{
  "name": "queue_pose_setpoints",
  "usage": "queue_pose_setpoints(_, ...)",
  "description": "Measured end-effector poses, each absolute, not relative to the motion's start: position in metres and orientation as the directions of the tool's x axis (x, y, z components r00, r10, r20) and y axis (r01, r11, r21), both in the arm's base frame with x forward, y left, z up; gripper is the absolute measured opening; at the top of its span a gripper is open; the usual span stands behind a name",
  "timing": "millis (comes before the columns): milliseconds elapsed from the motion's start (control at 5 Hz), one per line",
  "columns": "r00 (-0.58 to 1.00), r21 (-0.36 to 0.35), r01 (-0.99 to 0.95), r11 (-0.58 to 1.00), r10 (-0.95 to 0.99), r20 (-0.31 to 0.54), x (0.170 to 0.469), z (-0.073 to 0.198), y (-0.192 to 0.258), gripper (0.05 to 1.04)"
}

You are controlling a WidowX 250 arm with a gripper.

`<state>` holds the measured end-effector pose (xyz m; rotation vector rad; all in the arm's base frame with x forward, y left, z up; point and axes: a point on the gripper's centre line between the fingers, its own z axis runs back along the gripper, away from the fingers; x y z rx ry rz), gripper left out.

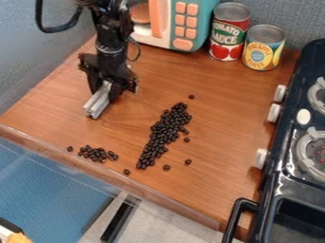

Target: Sweep into pile

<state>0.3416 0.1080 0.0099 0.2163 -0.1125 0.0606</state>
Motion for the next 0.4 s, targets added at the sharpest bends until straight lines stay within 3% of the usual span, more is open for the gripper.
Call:
queue_pose_setpoints(200,0.991,0.154,-0.120,0.981,0.108,0.082,0.330,0.016,0.109,0.982)
queue_pose_setpoints(400,0.981,0.133,-0.147,0.980,0.127,0.148,0.325,0.058,0.121,1.007)
